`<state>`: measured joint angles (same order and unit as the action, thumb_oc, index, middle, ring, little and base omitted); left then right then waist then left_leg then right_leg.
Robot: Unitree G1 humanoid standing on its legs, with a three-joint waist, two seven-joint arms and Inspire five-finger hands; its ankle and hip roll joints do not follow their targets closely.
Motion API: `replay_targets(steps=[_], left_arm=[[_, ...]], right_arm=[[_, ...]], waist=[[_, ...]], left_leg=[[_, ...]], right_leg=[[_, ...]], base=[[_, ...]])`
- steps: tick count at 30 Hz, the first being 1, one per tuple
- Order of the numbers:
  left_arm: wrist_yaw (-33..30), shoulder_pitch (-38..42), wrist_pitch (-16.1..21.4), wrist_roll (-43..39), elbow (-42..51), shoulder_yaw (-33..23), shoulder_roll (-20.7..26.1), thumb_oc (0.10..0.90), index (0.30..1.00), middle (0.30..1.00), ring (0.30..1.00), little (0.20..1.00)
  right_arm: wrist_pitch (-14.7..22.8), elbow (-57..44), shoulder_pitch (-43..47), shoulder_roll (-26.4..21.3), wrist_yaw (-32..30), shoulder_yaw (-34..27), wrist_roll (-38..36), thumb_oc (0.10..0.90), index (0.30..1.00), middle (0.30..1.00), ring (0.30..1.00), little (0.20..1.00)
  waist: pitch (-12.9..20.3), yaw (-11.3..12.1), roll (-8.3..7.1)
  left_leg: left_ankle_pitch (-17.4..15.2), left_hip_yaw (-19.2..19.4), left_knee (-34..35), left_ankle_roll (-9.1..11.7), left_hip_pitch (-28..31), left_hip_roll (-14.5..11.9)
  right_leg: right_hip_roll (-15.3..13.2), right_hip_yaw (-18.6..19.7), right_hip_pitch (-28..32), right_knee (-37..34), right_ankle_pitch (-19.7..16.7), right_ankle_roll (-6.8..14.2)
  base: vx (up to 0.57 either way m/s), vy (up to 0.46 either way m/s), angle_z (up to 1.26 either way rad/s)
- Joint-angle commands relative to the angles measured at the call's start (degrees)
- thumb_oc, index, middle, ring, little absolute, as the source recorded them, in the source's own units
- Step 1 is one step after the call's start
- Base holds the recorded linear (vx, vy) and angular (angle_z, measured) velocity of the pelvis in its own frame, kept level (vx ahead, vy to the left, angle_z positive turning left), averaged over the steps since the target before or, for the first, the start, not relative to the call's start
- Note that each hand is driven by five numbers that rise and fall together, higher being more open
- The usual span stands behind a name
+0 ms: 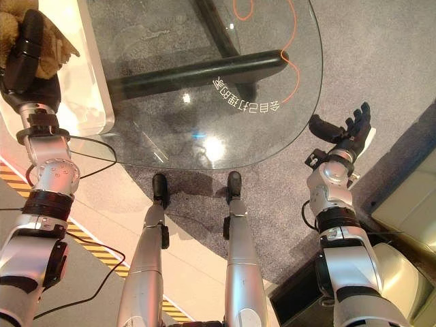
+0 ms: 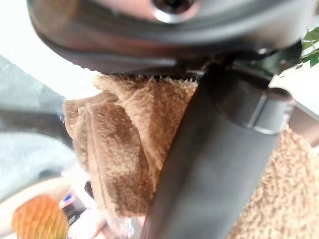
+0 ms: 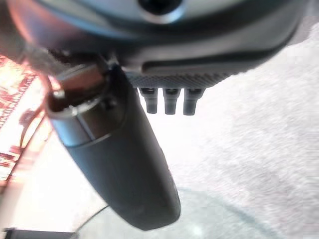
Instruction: Wipe the table with a cloth and put it in the basket.
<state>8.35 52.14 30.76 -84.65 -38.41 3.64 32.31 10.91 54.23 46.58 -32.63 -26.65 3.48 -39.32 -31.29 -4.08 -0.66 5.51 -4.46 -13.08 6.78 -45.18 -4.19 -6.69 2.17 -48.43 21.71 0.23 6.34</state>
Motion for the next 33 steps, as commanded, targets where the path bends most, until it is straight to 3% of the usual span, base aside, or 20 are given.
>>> replay_targets(steps=[1, 12, 21, 33], left_arm=[[-2.33, 7.99, 7.31, 4.73, -0.55, -3.36, 7.41, 0.1, 0.3, 0.3, 0.3, 0.2], [-20.14, 12.65, 5.73, 15.92, -11.08, 0.2, 11.55, 0.1, 0.3, 0.3, 0.3, 0.2], [-27.94, 15.94, 3.43, 22.76, -16.29, 2.82, 12.56, 0.1, 0.3, 0.3, 0.3, 0.2], [-33.96, 19.61, -8.07, 28.67, -22.71, 5.97, 14.3, 0.1, 0.3, 0.3, 0.3, 0.2]], right_arm=[[5.81, 3.23, -1.29, -6.94, 3.14, -0.77, -2.86, 0.8, 0.9, 0.9, 0.9, 0.9], [5.43, 11.17, -1.66, -6.48, 9.13, 1.53, -3.75, 0.8, 0.9, 0.9, 0.9, 0.9], [4.3, 12.71, -1.9, -5.47, 10.59, 3.83, -2.5, 0.8, 0.9, 0.9, 0.9, 0.9], [4.13, 13.63, -1.9, -4.56, 10.72, 5.3, -1.63, 0.8, 0.9, 0.9, 0.9, 0.9]], waist=[[1.5, 0.5, 0.68], [1.5, 0.18, 0.87], [1.5, -0.43, 0.78], [1.5, -1.22, 0.95]], left_leg=[[-5.72, 3.86, -3.88, -3.92, 1.05, 4.47], [-5.64, 3.72, -4.38, -3.86, -0.66, 4.23], [-5.37, 3.87, -4.07, -3.71, -1.56, 3.87], [-5.26, 3.89, -4.32, -3.53, -2.75, 3.59]], right_leg=[[6.13, -3.79, 3.88, -1.82, 3.11, -3.66], [6.35, -4.18, 2.75, -1.73, 3.94, -3.99], [6.5, -4.27, 1.83, -1.93, 4.1, -4.25], [6.37, -4.06, 0.69, -1.8, 4.12, -4.16]], base=[[0.0, 0.0, 0.0], [0.0, 0.0, 0.0], [0.0, 0.008, 0.0], [0.0, 0.0, 0.0]])
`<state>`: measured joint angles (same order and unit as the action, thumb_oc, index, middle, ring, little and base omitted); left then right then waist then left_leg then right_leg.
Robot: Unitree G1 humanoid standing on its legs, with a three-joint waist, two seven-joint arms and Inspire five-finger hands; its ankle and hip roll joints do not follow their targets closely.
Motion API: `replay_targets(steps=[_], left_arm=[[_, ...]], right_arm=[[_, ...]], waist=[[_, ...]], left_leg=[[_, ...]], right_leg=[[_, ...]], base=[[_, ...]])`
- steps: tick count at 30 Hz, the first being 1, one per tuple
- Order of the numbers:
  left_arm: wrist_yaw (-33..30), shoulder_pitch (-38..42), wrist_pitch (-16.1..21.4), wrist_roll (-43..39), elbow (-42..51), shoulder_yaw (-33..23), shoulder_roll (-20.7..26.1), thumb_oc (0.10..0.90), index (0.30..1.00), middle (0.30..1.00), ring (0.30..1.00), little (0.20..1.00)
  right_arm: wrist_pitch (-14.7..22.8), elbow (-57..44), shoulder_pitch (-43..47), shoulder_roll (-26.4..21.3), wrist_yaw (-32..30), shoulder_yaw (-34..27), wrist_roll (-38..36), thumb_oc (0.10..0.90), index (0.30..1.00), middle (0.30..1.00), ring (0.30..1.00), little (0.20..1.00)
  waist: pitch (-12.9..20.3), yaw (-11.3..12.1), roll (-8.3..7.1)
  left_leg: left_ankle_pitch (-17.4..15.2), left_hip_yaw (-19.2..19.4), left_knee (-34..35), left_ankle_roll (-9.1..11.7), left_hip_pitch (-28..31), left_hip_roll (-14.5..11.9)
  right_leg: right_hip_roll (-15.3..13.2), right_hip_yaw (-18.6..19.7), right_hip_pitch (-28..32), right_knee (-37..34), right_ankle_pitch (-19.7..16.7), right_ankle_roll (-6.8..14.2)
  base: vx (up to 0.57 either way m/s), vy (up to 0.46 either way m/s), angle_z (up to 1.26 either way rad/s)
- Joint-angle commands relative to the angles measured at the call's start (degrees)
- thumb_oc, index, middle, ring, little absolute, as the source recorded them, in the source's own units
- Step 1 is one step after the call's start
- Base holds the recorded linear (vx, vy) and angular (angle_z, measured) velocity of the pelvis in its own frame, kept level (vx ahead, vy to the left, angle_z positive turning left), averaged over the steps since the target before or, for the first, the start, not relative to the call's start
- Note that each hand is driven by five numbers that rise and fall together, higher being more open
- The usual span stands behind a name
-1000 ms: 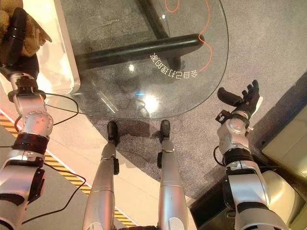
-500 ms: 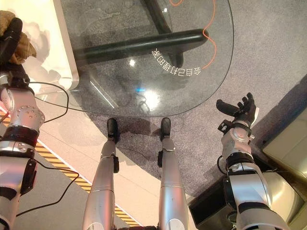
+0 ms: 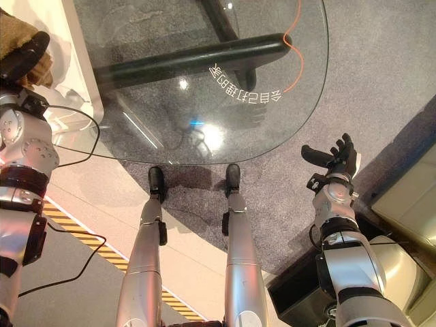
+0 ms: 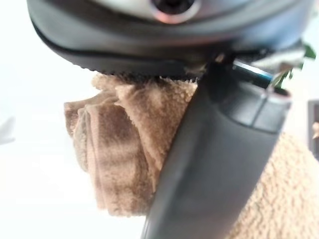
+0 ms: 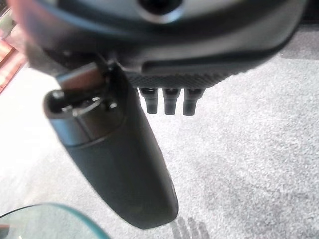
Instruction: Wipe the table with a cloth and put it in the basket.
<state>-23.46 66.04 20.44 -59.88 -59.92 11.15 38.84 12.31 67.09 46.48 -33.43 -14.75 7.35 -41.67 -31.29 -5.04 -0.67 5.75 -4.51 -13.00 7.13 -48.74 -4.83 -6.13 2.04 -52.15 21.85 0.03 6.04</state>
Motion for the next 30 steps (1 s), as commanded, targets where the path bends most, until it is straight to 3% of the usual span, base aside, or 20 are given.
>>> replay_targets(steps=[1, 12, 23, 24, 25, 30], left_arm=[[-2.4, 6.19, -0.04, 4.81, -2.33, -1.19, 7.95, 0.1, 0.3, 0.3, 0.3, 0.2], [-3.29, 7.01, -10.76, 7.4, -11.03, 0.67, 7.94, 0.1, 0.3, 0.3, 0.3, 0.2], [-4.39, 8.16, -17.3, 6.69, -17.55, 1.81, 8.41, 0.1, 0.3, 0.3, 0.3, 0.2], [-4.66, 8.31, -17.75, 6.87, -18.02, 1.91, 8.45, 0.506, 0.648, 0.648, 0.648, 0.606], [-5.29, 8.4, -17.64, 6.81, -18.5, 1.95, 8.51, 0.8, 0.9, 0.9, 0.9, 0.9], [-3.55, 8.51, -18.56, 6.27, -19.73, 2.2, 8.49, 0.8, 0.9, 0.9, 0.9, 0.9]], right_arm=[[2.43, 0.95, -1.79, -3.69, -1.2, 1.54, 0.73, 0.8, 0.9, 0.9, 0.9, 0.9], [2.22, 1.95, -0.65, -3.49, -0.69, 2.68, 0.89, 0.8, 0.9, 0.9, 0.9, 0.9], [1.48, 2.37, 0.96, -4.29, -0.66, 4.28, 0.11, 0.8, 0.9, 0.9, 0.9, 0.9], [1.43, 2.51, 1.16, -4.28, -0.59, 4.32, 0.15, 0.8, 0.9, 0.9, 0.9, 0.9], [1.21, 2.51, 1.44, -4.36, -0.52, 4.38, 0.11, 0.8, 0.9, 0.9, 0.9, 0.9], [1.32, 3.15, 1.81, -4.3, -0.19, 4.76, -0.01, 0.8, 0.9, 0.9, 0.9, 0.9]], waist=[[1.5, -0.35, 0.94], [1.5, -1.03, 0.71], [1.5, -1.49, 0.23], [1.5, -1.53, 0.2], [1.5, -1.56, 0.18], [1.5, -1.63, 0.25]], left_leg=[[-5.46, 3.97, -4.36, -3.92, 0.83, 4.19], [-5.03, 3.87, -4.36, -3.83, -0.03, 4.11], [-4.92, 3.65, -4.72, -3.75, -0.71, 3.82], [-4.9, 3.6, -4.75, -3.72, -0.82, 3.81], [-4.89, 3.54, -4.84, -3.69, -0.95, 3.78], [-4.93, 3.44, -5.11, -3.66, -1.21, 3.75]], right_leg=[[5.77, -3.98, 4.39, -1.97, 4.25, -3.83], [5.95, -3.83, 3.45, -2.28, 3.66, -3.78], [6.05, -3.56, 2.81, -2.12, 3.5, -3.86], [6.07, -3.53, 2.73, -2.13, 3.47, -3.88], [6.08, -3.5, 2.61, -2.08, 3.43, -3.88], [6.08, -3.37, 2.41, -1.95, 3.44, -3.91]], base=[[0.0, 0.0, 0.0], [0.0, 0.0, 0.0], [0.0, 0.0, 0.0], [0.0, 0.0, 0.0], [0.0, 0.0, 0.0], [0.0, 0.0, 0.0]])
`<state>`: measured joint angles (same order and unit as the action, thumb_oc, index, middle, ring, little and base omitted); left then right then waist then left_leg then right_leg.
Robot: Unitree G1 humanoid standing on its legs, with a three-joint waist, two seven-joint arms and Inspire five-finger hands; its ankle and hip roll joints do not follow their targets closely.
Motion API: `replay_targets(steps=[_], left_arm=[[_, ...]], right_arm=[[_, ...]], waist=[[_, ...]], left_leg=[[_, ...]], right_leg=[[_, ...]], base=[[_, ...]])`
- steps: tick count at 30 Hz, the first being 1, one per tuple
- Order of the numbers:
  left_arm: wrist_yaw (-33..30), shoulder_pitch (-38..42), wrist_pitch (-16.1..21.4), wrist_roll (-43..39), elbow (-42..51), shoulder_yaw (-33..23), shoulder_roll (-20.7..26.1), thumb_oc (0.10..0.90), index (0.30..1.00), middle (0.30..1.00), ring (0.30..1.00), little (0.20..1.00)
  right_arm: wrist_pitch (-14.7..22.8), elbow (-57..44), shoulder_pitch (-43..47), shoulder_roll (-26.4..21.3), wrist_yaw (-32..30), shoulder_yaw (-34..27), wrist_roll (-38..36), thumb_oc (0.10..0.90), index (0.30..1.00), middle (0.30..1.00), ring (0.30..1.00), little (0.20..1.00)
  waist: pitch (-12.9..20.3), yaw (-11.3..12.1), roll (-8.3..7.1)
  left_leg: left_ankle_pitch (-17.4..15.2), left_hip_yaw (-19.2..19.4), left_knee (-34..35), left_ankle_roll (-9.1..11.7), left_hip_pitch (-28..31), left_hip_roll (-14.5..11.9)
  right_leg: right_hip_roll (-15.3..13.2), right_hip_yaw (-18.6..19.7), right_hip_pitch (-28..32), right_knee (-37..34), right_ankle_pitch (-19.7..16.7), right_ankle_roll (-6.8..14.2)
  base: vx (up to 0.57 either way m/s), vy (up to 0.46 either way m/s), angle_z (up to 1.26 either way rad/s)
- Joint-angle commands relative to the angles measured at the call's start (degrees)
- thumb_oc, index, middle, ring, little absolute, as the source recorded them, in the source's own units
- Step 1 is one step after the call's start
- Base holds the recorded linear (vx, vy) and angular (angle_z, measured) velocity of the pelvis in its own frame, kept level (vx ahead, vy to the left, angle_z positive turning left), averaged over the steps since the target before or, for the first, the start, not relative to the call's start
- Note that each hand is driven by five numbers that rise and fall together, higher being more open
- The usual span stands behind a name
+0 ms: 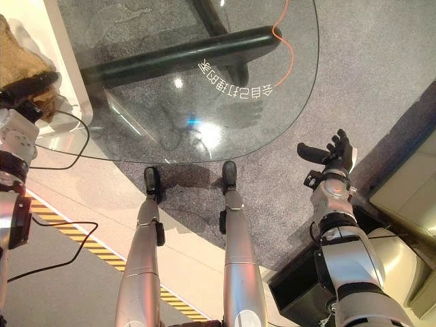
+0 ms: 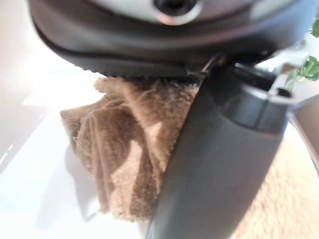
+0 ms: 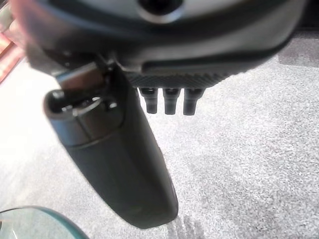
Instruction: Wipe the table with a cloth and put it in the basket.
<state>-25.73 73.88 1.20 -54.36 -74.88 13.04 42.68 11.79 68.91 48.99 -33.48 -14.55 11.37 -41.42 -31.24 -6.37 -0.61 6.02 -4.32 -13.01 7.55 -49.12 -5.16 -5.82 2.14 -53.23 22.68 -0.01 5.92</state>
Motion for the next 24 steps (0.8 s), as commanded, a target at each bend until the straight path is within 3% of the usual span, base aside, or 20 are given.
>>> replay_targets(steps=[1, 15, 24], left_arm=[[-0.99, 0.64, 0.57, 0.54, -4.87, 0.38, 4.64, 0.8, 0.9, 0.9, 0.9, 0.9], [-0.75, -0.07, 1.44, -0.4, -5.37, 0.24, 4.83, 0.8, 0.9, 0.9, 0.9, 0.9], [-8.08, -3.21, 10.64, 5.83, -1.01, -2.07, 5.18, 0.8, 0.9, 0.9, 0.9, 0.9]], right_arm=[[1.82, 1.29, -0.7, -4.24, -0.38, 0.82, -0.32, 0.8, 0.9, 0.9, 0.9, 0.9], [1.94, 1.42, -0.6, -4.49, -0.03, 1.03, -0.74, 0.8, 0.9, 0.9, 0.9, 0.9], [2.5, 0.56, -4.06, -2.79, -0.37, 0.66, -0.69, 0.8, 0.9, 0.9, 0.9, 0.9]], waist=[[1.44, -0.3, 0.2], [1.44, -0.21, -0.02], [1.44, 0.34, -0.26]], left_leg=[[-5.19, 3.23, -5.08, -4.09, -0.82, 4.08], [-5.4, 3.14, -5.46, -4.13, -0.71, 3.97], [-5.34, 2.88, -4.62, -4.1, 2.56, 4.2]], right_leg=[[5.78, -3.46, 3.46, -2.75, 3.46, -3.79], [5.77, -3.35, 3.78, -2.77, 3.56, -3.87], [6.19, -2.52, 6.52, -3.4, 3.27, -3.59]], base=[[0.0, 0.0, 0.0], [0.0, 0.0, 0.0], [0.0, -0.008, 0.0]])
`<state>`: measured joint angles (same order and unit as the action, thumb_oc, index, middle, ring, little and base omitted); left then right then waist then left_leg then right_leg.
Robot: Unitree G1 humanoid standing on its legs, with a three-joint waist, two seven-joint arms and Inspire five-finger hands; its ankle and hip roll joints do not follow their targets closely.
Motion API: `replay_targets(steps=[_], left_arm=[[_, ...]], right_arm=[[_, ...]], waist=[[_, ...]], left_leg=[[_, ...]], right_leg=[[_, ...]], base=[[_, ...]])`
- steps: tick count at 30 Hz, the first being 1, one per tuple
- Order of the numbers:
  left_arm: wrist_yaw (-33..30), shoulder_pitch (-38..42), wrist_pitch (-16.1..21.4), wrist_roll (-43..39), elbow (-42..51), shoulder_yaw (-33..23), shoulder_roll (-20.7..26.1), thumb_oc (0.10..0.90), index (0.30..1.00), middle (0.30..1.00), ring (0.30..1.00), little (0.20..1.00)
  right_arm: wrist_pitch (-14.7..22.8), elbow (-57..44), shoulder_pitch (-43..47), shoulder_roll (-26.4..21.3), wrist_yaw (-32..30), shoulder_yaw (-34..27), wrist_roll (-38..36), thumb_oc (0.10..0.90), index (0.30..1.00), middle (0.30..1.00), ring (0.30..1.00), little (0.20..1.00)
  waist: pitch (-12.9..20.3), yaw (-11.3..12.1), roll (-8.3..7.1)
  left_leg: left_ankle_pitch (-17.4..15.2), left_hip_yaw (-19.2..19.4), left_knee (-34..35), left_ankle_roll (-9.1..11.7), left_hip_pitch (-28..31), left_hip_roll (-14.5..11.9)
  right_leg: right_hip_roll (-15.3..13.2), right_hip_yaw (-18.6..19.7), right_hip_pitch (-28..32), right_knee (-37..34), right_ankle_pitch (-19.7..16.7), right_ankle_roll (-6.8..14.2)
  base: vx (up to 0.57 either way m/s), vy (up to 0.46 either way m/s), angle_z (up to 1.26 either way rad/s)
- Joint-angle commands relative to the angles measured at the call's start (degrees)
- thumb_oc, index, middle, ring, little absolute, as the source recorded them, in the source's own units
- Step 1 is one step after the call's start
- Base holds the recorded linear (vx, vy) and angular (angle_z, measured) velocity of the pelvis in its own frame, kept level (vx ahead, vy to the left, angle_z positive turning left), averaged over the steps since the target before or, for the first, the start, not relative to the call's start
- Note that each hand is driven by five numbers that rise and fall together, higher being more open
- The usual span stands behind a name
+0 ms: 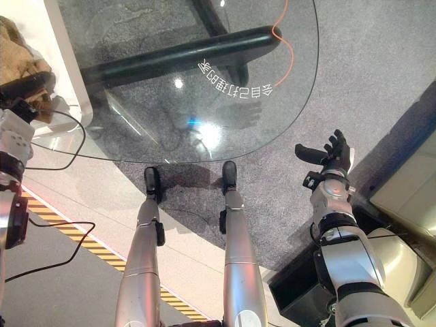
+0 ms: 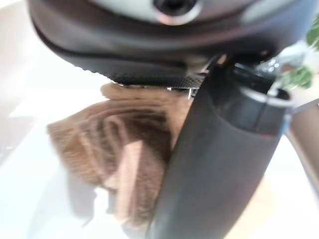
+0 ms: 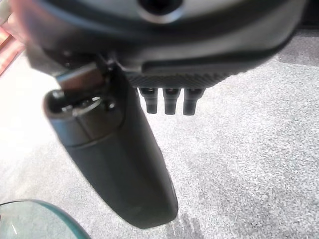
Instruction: Wipe the table with a cloth and put it in the basket.
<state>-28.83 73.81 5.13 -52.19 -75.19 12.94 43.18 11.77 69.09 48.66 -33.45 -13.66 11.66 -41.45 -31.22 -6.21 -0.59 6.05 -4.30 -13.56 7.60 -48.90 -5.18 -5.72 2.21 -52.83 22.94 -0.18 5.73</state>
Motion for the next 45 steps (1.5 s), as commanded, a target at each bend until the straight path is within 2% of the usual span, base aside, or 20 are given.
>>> replay_targets(steps=[1, 5, 7, 16, 21, 28, 33, 34, 38, 41, 42, 45], left_arm=[[-4.72, -4.66, 8.46, 3.93, 0.39, -2.93, 4.65, 0.8, 0.9, 0.9, 0.9, 0.9], [-3.78, -11.27, 12.58, 4.75, 3.73, -6.8, 3.34, 0.8, 0.9, 0.9, 0.9, 0.9], [-3.77, -13.95, 13.43, 6.0, 5.09, -8.28, 2.73, 0.8, 0.9, 0.9, 0.9, 0.9], [-0.74, -24.46, 14.44, 7.86, 8.94, -12.62, 0.35, 0.8, 0.9, 0.9, 0.9, 0.9], [1.59, -28.92, 13.28, 8.6, 10.06, -14.48, -0.11, 0.8, 0.9, 0.9, 0.9, 0.9], [5.7, -37.88, 12.07, 11.34, 13.2, -15.96, -2.78, 0.8, 0.9, 0.9, 0.9, 0.9], [13.97, -47.76, 8.26, 14.19, 14.4, -16.63, -6.99, 0.8, 0.9, 0.9, 0.9, 0.9], [16.42, -51.75, 7.89, 15.83, 14.04, -16.03, -9.78, 0.8, 0.9, 0.9, 0.9, 0.9], [20.83, -58.64, 6.55, 17.41, 12.78, -16.15, -14.53, 0.8, 0.9, 0.9, 0.9, 0.9], [26.5, -63.44, 3.87, 16.96, 8.26, -18.43, -17.97, 0.8, 0.9, 0.9, 0.9, 0.9], [26.93, -63.71, 3.61, 17.24, 7.92, -18.49, -18.14, 0.8, 0.9, 0.9, 0.9, 0.9], [30.46, -66.07, 1.36, 22.26, 3.19, -17.52, -20.39, 0.8, 0.9, 0.9, 0.9, 0.9]], right_arm=[[2.5, 0.12, -4.78, -2.57, -1.36, 0.14, -0.64, 0.8, 0.9, 0.9, 0.9, 0.9], [2.5, -0.48, -8.7, -1.01, -1.8, -1.22, 0.36, 0.8, 0.9, 0.9, 0.9, 0.9], [2.23, -0.54, -10.13, -0.54, -1.73, -1.8, 0.92, 0.8, 0.9, 0.9, 0.9, 0.9], [-0.38, -0.04, -18.21, 1.03, -0.68, -4.72, 3.56, 0.8, 0.9, 0.9, 0.9, 0.9], [-2.35, 1.44, -22.05, 0.89, 0.59, -6.86, 6.13, 0.8, 0.9, 0.9, 0.9, 0.9], [-3.28, 1.84, -28.45, 2.03, 2.66, -8.56, 9.86, 0.8, 0.9, 0.9, 0.9, 0.9], [-5.29, 2.32, -33.67, 4.19, 4.51, -9.66, 13.99, 0.8, 0.9, 0.9, 0.9, 0.9], [-6.53, 2.86, -35.47, 5.44, 5.37, -9.67, 16.36, 0.8, 0.9, 0.9, 0.9, 0.9], [-8.55, 4.1, -38.92, 7.36, 7.94, -9.8, 20.28, 0.8, 0.9, 0.9, 0.9, 0.9], [-9.93, 6.34, -42.0, 9.6, 9.71, -9.78, 25.44, 0.8, 0.9, 0.9, 0.9, 0.9], [-10.05, 6.48, -42.18, 9.69, 9.91, -9.72, 25.87, 0.8, 0.9, 0.9, 0.9, 0.9], [-12.22, 7.7, -43.32, 11.06, 11.69, -8.75, 28.21, 0.8, 0.9, 0.9, 0.9, 0.9]], waist=[[1.43, 0.43, -0.28], [2.12, 1.19, -0.32], [2.73, 1.44, -0.3], [7.38, 2.21, 0.35], [10.49, 2.55, 1.34], [13.96, 3.32, 1.76], [17.61, 4.3, 1.51], [19.23, 4.71, 1.36], [22.15, 5.48, 1.15], [25.46, 6.06, 1.11], [25.58, 6.02, 1.12], [27.16, 6.23, 1.03]], left_leg=[[-5.27, 2.89, -3.77, -4.06, 3.39, 4.34], [-4.78, 3.21, -2.16, -3.91, 6.86, 4.62], [-4.61, 3.35, -1.38, -3.81, 8.17, 4.74], [-3.25, 4.31, 3.53, -3.49, 15.76, 5.83], [-3.17, 4.62, 6.37, -3.72, 20.76, 6.27], [-3.76, 4.96, 10.02, -4.33, 27.86, 6.8], [-4.15, 5.05, 13.15, -4.94, 34.32, 7.02], [-4.02, 4.85, 14.64, -5.08, 37.0, 6.98], [-3.64, 3.92, 17.08, -5.26, 41.64, 6.86], [-4.07, 3.26, 17.91, -5.15, 45.13, 6.62], [-4.13, 3.21, 17.96, -5.11, 45.45, 6.59], [-4.79, 2.96, 17.98, -5.08, 47.84, 6.36]], right_leg=[[6.08, -2.56, 7.15, -3.96, 3.39, -3.23], [5.8, -2.79, 10.52, -5.3, 3.04, -2.89], [5.67, -2.91, 11.84, -5.93, 2.95, -2.82], [4.71, -3.27, 19.73, -9.7, 1.86, -2.6], [3.75, -2.95, 24.22, -11.89, 1.57, -2.2], [2.46, -2.83, 30.97, -15.02, 1.16, -1.46], [1.56, -3.37, 37.58, -18.26, 0.36, -0.34], [1.54, -3.79, 40.35, -19.65, -0.01, 0.01], [1.69, -4.57, 45.05, -21.52, -0.49, 0.09], [1.63, -5.17, 48.85, -22.59, -0.46, 0.08], [1.62, -5.25, 49.25, -22.75, -0.46, 0.1], [1.6, -5.75, 51.82, -23.34, -0.21, -0.07]], base=[[0.0, 0.0, 0.0], [0.0, -0.032, 0.0], [0.01, -0.021, -0.01], [0.03, 0.006, -0.02], [0.07, 0.04, 0.01], [0.08, 0.026, -0.02], [0.1, -0.002, 0.02], [0.17, -0.029, 0.11], [0.17, -0.022, 0.08], [0.19, -0.003, 0.12], [0.19, 0.014, -0.01], [0.11, 0.005, 0.02]])
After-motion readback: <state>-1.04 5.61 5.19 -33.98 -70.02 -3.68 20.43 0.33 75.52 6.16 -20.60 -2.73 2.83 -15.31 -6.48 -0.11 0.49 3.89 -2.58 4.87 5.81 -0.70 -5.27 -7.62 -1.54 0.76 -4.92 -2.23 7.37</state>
